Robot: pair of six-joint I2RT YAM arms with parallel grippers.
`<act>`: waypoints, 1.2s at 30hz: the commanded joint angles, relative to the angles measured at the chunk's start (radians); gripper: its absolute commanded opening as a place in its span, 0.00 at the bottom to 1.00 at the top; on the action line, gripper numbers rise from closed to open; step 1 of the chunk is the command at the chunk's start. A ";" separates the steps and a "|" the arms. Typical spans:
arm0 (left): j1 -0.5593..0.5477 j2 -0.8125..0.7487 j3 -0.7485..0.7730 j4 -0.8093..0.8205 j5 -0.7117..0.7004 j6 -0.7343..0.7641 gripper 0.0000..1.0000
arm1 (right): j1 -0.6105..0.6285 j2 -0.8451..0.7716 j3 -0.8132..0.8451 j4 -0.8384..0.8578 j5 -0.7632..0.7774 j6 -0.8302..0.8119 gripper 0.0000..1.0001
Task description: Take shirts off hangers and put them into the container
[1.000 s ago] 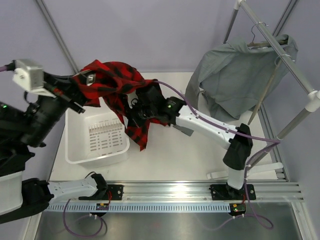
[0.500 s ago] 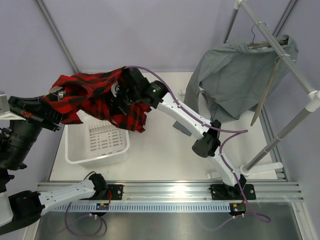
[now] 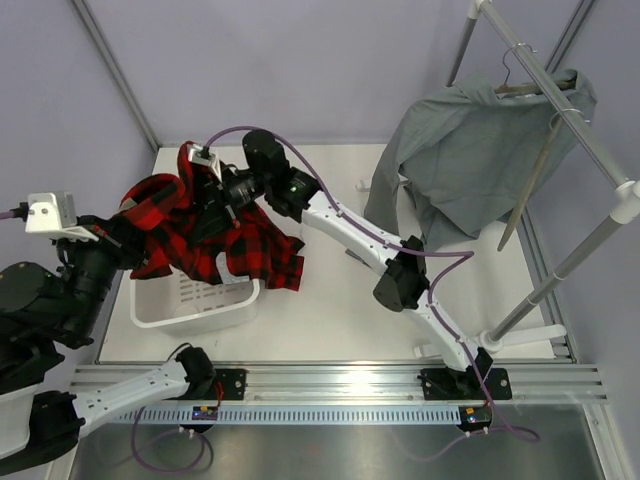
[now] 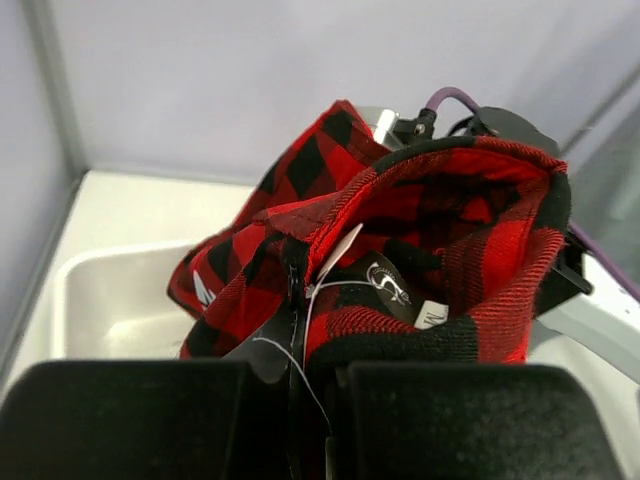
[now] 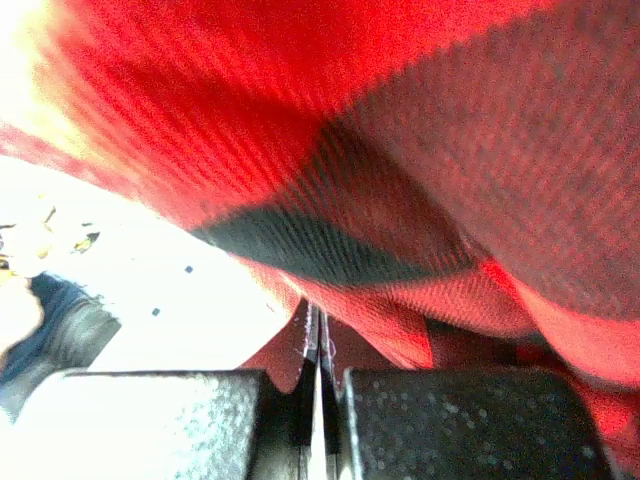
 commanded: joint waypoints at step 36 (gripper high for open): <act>0.040 0.655 0.683 1.453 0.175 1.613 0.00 | 0.099 -1.299 -1.253 -0.533 0.970 -0.226 0.00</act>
